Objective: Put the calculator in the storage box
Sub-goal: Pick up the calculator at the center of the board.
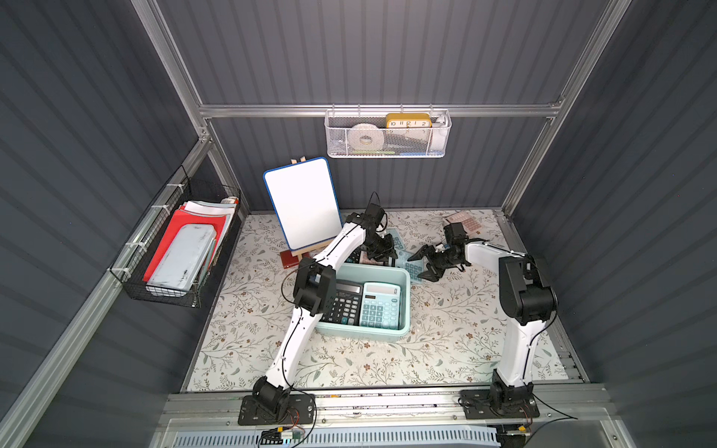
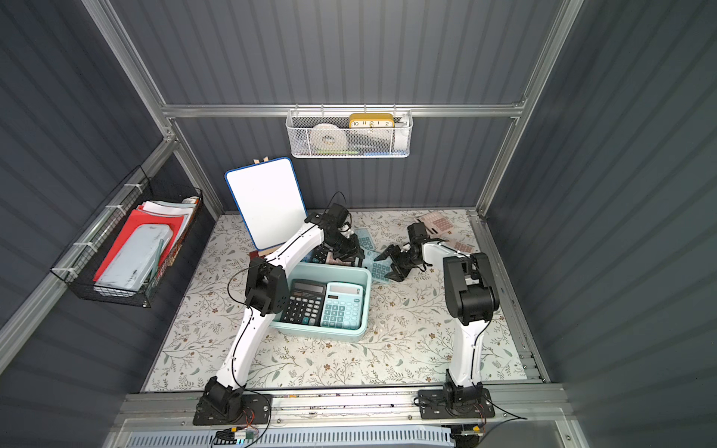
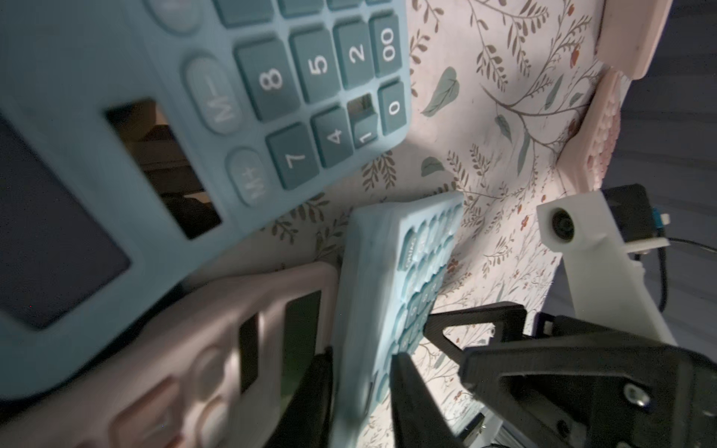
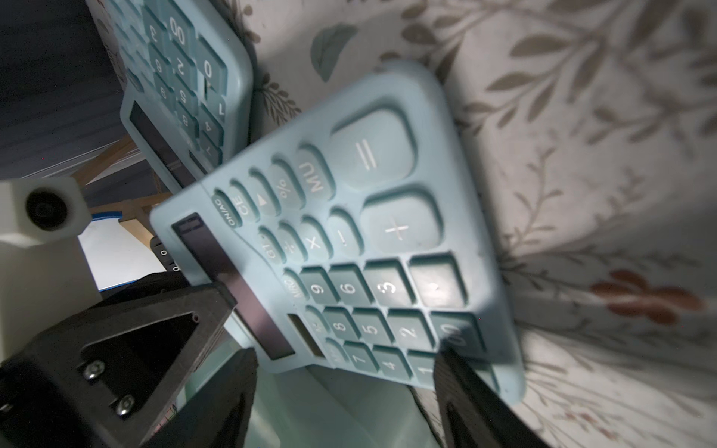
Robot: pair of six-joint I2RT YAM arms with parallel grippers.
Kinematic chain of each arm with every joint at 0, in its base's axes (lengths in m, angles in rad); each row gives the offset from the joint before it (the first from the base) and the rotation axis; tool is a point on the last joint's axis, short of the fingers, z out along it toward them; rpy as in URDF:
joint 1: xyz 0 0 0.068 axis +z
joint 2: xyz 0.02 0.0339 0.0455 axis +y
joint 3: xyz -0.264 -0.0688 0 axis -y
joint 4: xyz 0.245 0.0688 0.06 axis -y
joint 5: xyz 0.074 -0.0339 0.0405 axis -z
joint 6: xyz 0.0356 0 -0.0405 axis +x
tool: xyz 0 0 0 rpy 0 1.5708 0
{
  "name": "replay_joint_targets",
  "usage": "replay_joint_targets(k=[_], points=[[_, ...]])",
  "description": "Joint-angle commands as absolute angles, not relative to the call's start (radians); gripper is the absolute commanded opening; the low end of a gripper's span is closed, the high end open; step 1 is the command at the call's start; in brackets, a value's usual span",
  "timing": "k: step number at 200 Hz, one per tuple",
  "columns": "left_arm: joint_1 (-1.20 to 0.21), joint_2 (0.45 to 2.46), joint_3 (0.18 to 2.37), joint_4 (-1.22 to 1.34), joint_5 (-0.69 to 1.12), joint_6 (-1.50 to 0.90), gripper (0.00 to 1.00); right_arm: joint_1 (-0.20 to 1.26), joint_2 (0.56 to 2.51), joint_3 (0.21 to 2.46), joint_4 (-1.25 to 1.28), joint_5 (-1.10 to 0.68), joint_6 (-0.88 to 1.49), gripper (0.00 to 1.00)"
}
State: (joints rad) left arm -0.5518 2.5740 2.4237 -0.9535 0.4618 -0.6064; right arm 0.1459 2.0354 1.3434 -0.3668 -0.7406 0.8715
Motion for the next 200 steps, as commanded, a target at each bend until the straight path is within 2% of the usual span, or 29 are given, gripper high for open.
replay_joint_targets(k=[1, 35, 78, 123, 200], points=[[-0.561, 2.584, 2.414, -0.934, 0.515, -0.609, 0.19, 0.148, 2.052, 1.341, -0.374, -0.753, 0.863, 0.76], [-0.561, 2.566, 2.423, -0.923, 0.512, -0.615, 0.10, 0.147, 2.029, 1.339, -0.370, -0.762, 0.864, 0.77], [-0.560, 2.532, 2.471, -0.930, 0.479, -0.617, 0.08, 0.136, 1.936, 1.308, -0.353, -0.767, 0.884, 0.83], [-0.545, 2.504, 2.516, -0.912, 0.458, -0.661, 0.08, 0.117, 1.777, 1.226, -0.309, -0.739, 0.935, 0.99], [-0.504, 2.396, 2.494, -0.817, 0.457, -0.757, 0.07, 0.070, 1.548, 1.024, -0.120, -0.694, 1.049, 0.99]])
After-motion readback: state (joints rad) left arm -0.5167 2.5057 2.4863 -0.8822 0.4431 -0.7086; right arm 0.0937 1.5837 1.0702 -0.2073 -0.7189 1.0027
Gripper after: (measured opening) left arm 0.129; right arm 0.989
